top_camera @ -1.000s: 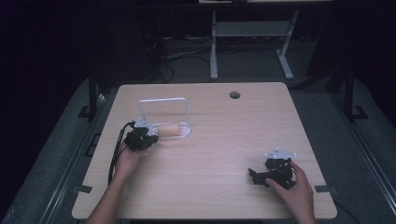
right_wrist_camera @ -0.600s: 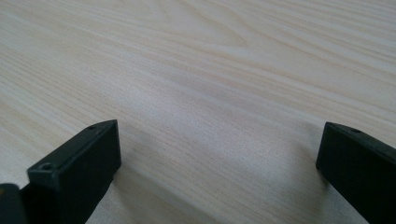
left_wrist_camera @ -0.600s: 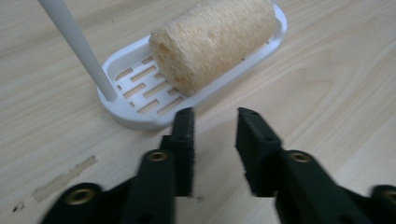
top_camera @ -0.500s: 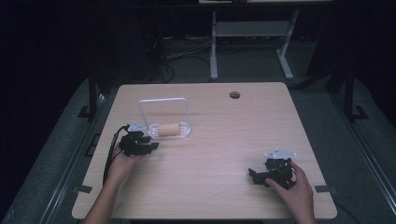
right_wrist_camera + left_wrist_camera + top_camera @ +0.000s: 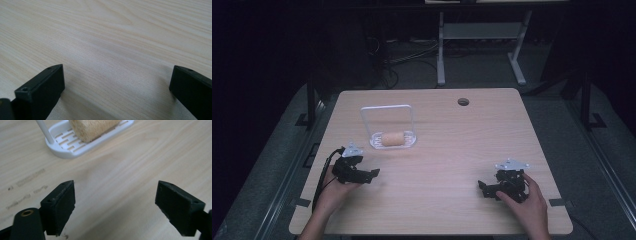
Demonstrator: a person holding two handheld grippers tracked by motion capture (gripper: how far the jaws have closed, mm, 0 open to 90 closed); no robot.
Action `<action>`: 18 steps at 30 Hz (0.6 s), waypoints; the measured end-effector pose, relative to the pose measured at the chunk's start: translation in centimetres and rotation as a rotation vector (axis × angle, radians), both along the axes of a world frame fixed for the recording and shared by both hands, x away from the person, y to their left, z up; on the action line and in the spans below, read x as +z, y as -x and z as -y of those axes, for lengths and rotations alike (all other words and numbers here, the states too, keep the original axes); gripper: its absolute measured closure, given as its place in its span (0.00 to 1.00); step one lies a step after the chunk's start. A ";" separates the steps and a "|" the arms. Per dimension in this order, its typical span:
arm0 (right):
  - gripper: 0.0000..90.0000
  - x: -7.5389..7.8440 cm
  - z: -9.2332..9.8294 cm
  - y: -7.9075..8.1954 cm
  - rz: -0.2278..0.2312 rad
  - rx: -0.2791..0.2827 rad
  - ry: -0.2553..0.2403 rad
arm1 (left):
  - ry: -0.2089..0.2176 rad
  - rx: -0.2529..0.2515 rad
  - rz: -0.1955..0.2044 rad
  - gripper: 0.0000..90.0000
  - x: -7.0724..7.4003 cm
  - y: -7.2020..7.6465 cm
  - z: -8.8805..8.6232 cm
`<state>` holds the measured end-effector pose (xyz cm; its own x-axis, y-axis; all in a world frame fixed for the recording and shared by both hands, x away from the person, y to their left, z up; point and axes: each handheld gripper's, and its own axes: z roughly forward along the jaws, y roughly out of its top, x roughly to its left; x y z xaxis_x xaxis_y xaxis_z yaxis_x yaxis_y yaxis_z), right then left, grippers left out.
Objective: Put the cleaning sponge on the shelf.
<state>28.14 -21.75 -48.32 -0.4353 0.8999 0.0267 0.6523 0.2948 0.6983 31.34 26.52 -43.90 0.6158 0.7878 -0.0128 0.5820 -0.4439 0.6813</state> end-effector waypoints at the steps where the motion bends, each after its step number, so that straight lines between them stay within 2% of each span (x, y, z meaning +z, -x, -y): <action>1: 0.00 0.0 0.0 0.0 0.000 0.000 0.000 | 0.001 -0.002 -0.001 0.17 -0.1 0.3 0.0; 8: 0.00 0.0 0.0 0.0 0.000 0.000 0.000 | -0.009 -0.006 0.006 0.15 -0.8 2.1 -0.3; 11: 0.00 0.0 0.0 0.0 0.000 0.000 0.000 | -0.013 -0.001 0.024 0.14 -1.2 2.7 -0.5; 18: 0.00 0.0 0.0 0.0 -0.001 -0.001 -0.002 | -0.024 0.007 0.027 0.14 -2.4 3.7 -0.8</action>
